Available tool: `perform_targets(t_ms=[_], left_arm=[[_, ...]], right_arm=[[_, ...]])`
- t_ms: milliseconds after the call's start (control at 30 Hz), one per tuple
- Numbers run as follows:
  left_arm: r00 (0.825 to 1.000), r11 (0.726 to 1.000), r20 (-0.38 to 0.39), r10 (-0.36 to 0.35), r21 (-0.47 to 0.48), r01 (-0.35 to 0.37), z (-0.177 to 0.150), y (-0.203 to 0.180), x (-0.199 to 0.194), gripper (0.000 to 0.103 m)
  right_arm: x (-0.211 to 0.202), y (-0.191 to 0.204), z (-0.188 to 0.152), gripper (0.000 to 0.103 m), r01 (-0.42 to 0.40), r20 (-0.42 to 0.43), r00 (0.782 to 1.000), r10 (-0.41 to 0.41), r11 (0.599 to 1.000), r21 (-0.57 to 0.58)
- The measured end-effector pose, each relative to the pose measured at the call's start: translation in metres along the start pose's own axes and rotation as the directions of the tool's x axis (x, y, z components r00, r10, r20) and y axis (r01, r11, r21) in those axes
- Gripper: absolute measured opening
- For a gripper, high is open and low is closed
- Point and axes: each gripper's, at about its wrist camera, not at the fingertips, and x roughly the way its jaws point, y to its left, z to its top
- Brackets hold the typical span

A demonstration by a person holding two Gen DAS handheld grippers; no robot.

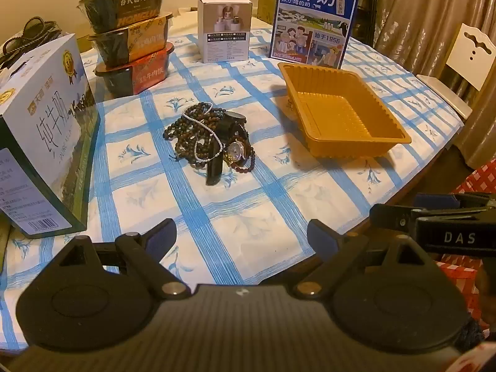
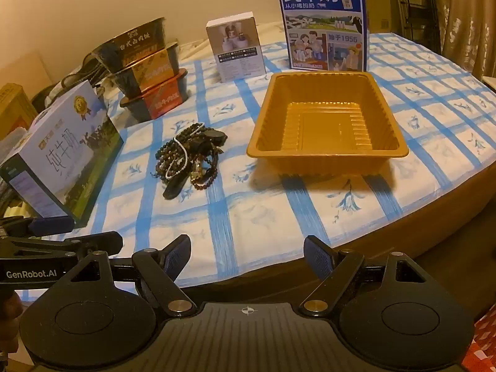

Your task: Organize jewelry

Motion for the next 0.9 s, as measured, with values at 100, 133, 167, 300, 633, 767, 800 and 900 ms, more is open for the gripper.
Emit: perform_targets(t_ms=[100, 133, 167, 300, 633, 767, 800, 900], left_arm=[[1.0, 1.0, -0.001, -0.002, -0.001, 0.002, 0.0, 0.0, -0.0001, 0.09], [1.0, 1.0, 0.0, -0.002, 0.0, 0.002, 0.0001, -0.0002, -0.0003, 0.09], [1.0, 1.0, -0.001, -0.004, -0.002, 0.004, 0.0, 0.0001, -0.0001, 0.09], [1.0, 1.0, -0.001, -0.005, -0.002, 0.005, 0.0, 0.0001, 0.0, 0.09], [1.0, 1.0, 0.0, 0.0, -0.002, 0.0, 0.0004, -0.0011, 0.0015, 0.09], [1.0, 1.0, -0.001, -0.002, -0.002, 0.002, 0.0006, -0.0008, 0.0013, 0.09], [1.0, 1.0, -0.001, -0.001, -0.002, 0.001, 0.0006, -0.0009, 0.0016, 0.09], [1.0, 1.0, 0.0, -0.002, -0.002, 0.002, 0.0007, -0.001, 0.0014, 0.09]], right_arm=[[0.0001, 0.0003, 0.0004, 0.08, -0.003, 0.002, 1.0, 0.003, 1.0, 0.0], [0.0002, 0.0002, 0.0006, 0.08, -0.003, 0.001, 1.0, 0.003, 1.0, -0.001], [0.0003, 0.0001, 0.0008, 0.08, -0.004, 0.001, 1.0, 0.004, 1.0, -0.001], [0.0021, -0.005, 0.0012, 0.08, -0.005, 0.003, 1.0, 0.005, 1.0, -0.003], [0.0009, 0.0008, 0.0031, 0.08, 0.008, 0.009, 1.0, -0.008, 1.0, -0.009], [0.0008, 0.0002, 0.0029, 0.08, 0.008, 0.01, 1.0, -0.007, 1.0, -0.01], [0.0008, 0.0, 0.0027, 0.08, 0.007, 0.009, 1.0, -0.007, 1.0, -0.01], [0.0008, -0.0004, 0.0028, 0.08, 0.007, 0.011, 1.0, -0.007, 1.0, -0.011]])
